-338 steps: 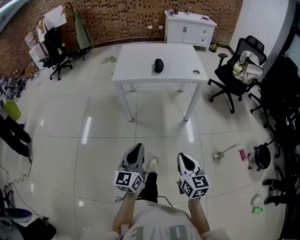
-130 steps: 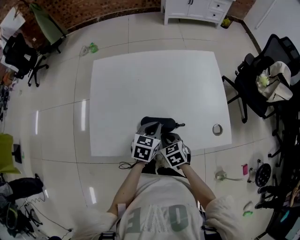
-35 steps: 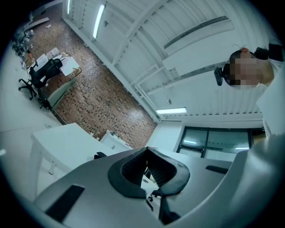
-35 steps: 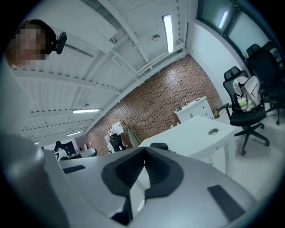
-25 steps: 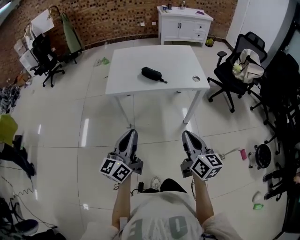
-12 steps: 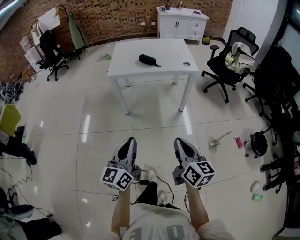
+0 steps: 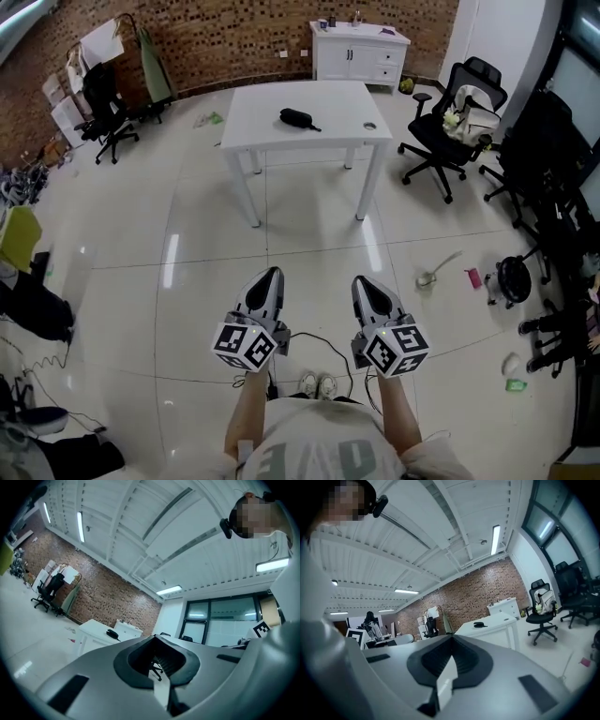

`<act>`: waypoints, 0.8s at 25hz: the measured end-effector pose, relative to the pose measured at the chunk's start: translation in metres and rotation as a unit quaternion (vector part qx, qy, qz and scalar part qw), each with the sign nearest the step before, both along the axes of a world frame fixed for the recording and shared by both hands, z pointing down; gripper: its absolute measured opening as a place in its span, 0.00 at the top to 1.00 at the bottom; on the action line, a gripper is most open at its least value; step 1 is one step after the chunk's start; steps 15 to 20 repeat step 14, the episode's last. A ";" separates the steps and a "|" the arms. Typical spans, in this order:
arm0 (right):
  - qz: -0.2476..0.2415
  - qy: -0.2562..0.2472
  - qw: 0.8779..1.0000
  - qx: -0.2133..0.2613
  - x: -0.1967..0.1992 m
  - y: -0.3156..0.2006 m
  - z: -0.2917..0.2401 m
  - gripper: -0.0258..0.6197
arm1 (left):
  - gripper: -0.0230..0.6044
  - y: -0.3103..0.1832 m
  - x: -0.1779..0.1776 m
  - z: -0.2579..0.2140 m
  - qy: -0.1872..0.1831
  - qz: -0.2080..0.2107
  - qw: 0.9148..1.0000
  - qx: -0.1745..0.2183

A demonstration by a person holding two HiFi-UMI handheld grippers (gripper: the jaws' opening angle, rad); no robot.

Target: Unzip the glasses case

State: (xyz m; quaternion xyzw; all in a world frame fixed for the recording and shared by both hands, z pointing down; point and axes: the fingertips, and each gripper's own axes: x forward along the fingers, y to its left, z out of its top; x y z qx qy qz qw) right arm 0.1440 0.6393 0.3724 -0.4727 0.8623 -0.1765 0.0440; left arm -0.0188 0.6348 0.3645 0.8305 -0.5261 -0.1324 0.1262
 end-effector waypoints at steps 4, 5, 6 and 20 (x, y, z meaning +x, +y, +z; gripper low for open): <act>-0.002 -0.005 1.000 0.002 -0.012 0.007 -0.004 0.96 | 0.96 0.005 -0.006 -0.007 -0.006 0.003 1.000 0.004; -0.003 -0.004 1.000 0.004 -0.014 0.008 -0.005 0.96 | 0.96 0.005 -0.007 -0.009 -0.006 0.003 1.000 0.006; -0.003 -0.003 1.000 0.006 -0.016 0.009 -0.007 0.96 | 0.96 0.005 -0.008 -0.010 -0.005 0.004 1.000 0.007; -0.002 -0.003 1.000 0.015 -0.012 0.002 -0.011 0.96 | 0.96 -0.001 -0.001 -0.008 -0.001 0.006 1.000 0.005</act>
